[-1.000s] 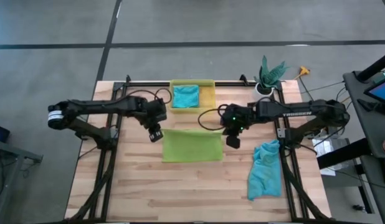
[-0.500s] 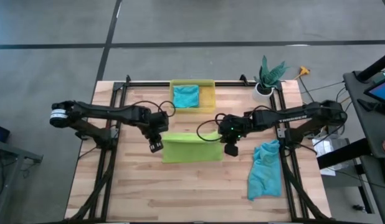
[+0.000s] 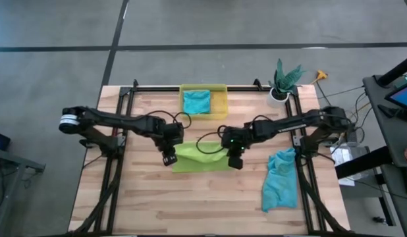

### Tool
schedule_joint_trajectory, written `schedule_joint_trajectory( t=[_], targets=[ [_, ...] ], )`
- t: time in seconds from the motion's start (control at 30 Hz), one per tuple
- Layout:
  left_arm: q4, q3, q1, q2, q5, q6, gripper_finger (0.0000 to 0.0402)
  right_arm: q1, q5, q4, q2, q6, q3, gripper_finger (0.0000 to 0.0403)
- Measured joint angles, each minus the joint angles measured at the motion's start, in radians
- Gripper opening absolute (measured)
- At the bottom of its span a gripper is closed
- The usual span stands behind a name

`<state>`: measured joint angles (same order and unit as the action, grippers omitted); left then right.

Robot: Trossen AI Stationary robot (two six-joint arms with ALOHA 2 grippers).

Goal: Fold microfiber towels
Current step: Fold the green microfiber cloth

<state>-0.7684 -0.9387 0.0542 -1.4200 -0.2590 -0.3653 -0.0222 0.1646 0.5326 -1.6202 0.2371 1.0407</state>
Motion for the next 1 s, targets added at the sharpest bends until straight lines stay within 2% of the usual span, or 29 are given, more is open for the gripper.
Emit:
schedule_joint_trajectory(
  t=[0.2, 0.43, 0.73, 1.0],
  targets=[
    [0.002, 0.000, -0.024, -0.017, -0.018, -0.018, 0.0000, -0.025, 0.000, 0.018, -0.047, 0.025, 0.015, 0.0008],
    [0.001, 0.001, -0.032, -0.017, -0.020, -0.020, 0.0000, -0.028, 0.001, 0.018, -0.040, 0.030, 0.008, 0.0008],
    [0.003, 0.005, -0.031, -0.015, -0.020, -0.020, 0.0000, -0.028, 0.103, 0.009, -0.039, 0.057, -0.010, 0.0008],
    [0.003, 0.007, -0.031, -0.014, -0.020, -0.020, 0.0000, -0.028, 0.100, 0.005, -0.039, 0.054, -0.019, 0.0008]
  ],
)
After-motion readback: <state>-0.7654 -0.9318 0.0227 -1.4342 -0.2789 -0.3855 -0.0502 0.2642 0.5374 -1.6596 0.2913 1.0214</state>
